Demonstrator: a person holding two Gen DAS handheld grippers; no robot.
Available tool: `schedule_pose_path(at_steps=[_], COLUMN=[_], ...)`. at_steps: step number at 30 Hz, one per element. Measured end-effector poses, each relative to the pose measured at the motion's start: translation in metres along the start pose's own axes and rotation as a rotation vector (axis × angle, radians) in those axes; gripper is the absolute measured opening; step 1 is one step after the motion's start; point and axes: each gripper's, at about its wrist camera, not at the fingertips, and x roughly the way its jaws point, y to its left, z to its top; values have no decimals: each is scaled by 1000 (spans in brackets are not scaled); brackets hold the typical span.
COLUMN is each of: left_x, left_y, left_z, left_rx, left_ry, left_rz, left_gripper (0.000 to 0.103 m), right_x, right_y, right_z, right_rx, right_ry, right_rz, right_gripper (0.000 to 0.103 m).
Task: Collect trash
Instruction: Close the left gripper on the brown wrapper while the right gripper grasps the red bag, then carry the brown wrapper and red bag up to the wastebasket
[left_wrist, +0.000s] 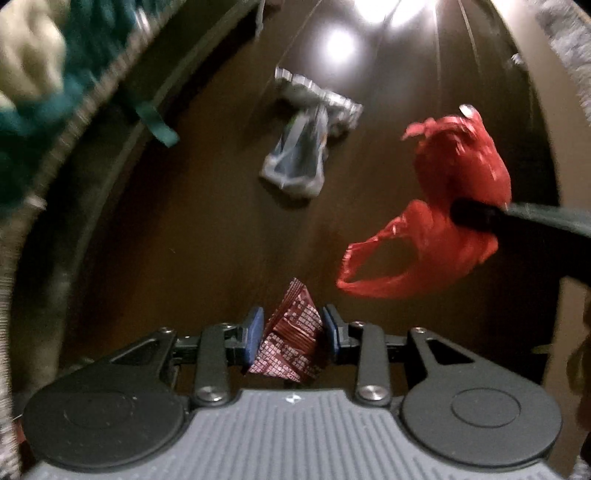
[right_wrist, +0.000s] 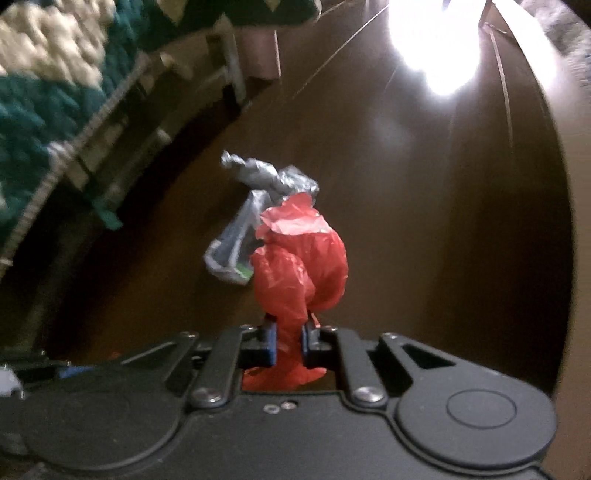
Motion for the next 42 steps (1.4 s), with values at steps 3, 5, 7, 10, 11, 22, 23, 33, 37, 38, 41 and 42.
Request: schedule_pose_path(at_steps=[3,5,7,10,11,22,23,33,37,38,41,42], left_x=[-47,-77,-115,-169,-192,-399,-415,-570,-611,-622,-650,-656], left_y=[-9,-17,-25,-35,-38,-52,-51,-10,25,36,74,86], left_z=[7,14,18,29,32,55,56,62,70,72,80,84], left_rx=[7,13,20,24,25,53,58,26,10,1,-38,-49], left_ry=[-18,-29,-51,-72,-80,-151,-162,-255,-303,-325,-382,-389], left_rz=[-5,-2,-2,-12,-12,-59,-63,-64,-54,-45,-24,-18], left_gripper=[33,33,33,33,33,34,34,34,34,34,34,34], right_x=[-48,-84,-121,-173,-194,-407,-423,-551,-582,-586,-598,-601], right_y=[0,1,3,10,14,59,66,144,185,194,222,232], right_z=[4,10,18,30,35,90,96,145,170,177,197,205], right_rx=[39,70,85,89,79,15,6,-129,-190,-199,-219,-222], right_ry=[-19,-29,-38,-38,-38,-101,-99,-179,-233,-241,-271,-280], right_rz=[13,24,26,27,17,53,62,114,138,145,162,172], right_gripper=[11,11,11,11,11,11,11,11,11,11,11,11])
